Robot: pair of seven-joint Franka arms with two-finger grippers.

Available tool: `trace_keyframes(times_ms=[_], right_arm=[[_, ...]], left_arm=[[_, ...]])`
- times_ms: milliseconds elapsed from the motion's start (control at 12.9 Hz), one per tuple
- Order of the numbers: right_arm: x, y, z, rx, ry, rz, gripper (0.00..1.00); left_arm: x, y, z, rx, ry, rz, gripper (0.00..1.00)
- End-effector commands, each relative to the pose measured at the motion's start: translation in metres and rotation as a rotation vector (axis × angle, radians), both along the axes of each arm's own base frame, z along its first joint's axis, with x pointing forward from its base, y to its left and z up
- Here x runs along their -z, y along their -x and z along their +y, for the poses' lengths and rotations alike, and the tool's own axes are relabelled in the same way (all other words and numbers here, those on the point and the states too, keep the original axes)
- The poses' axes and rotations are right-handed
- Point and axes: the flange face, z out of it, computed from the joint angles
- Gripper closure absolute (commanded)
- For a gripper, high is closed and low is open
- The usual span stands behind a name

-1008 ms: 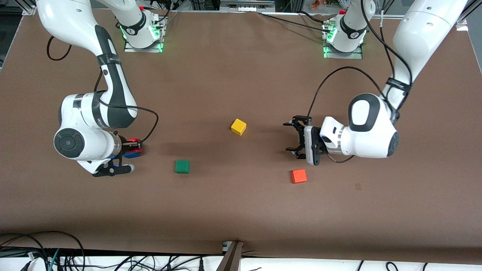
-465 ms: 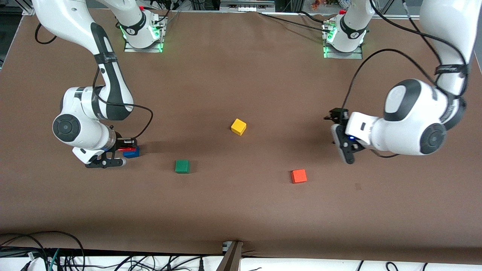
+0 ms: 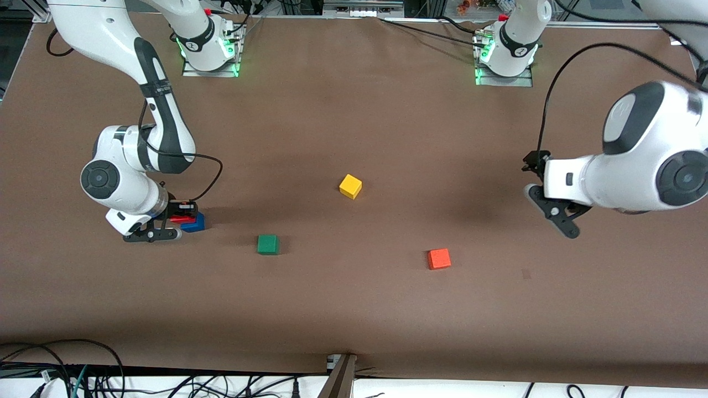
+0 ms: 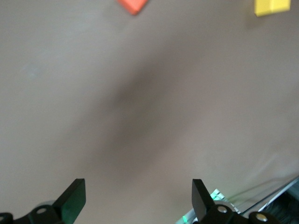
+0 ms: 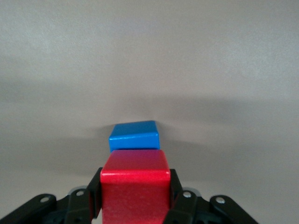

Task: Pass red block to right arm, stack on blue
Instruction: 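Move the red cube over the blue cube while the left gripper retreats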

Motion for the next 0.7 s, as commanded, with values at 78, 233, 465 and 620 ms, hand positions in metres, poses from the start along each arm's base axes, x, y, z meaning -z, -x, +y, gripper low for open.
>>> trace_keyframes(times_ms=[78, 233, 465, 620], right_arm=[[-0.008, 0.01, -0.002, -0.049, -0.001, -0.009, 0.92], [-0.009, 0.011, -0.002, -0.079, -0.003, -0.006, 0.92], [-0.005, 0.012, -0.003, -0.089, -0.002, -0.029, 0.92], [0.0, 0.018, -0.005, -0.095, -0.004, -0.055, 0.92]], left_arm=[[-0.079, 0.013, 0.016, -0.242, -0.114, -0.118, 0.0], [-0.105, 0.019, 0.01, -0.268, -0.143, -0.247, 0.0], [-0.124, 0.048, 0.046, -0.354, -0.184, -0.342, 0.0], [-0.127, 0.087, 0.082, -0.5, -0.21, -0.323, 0.0]])
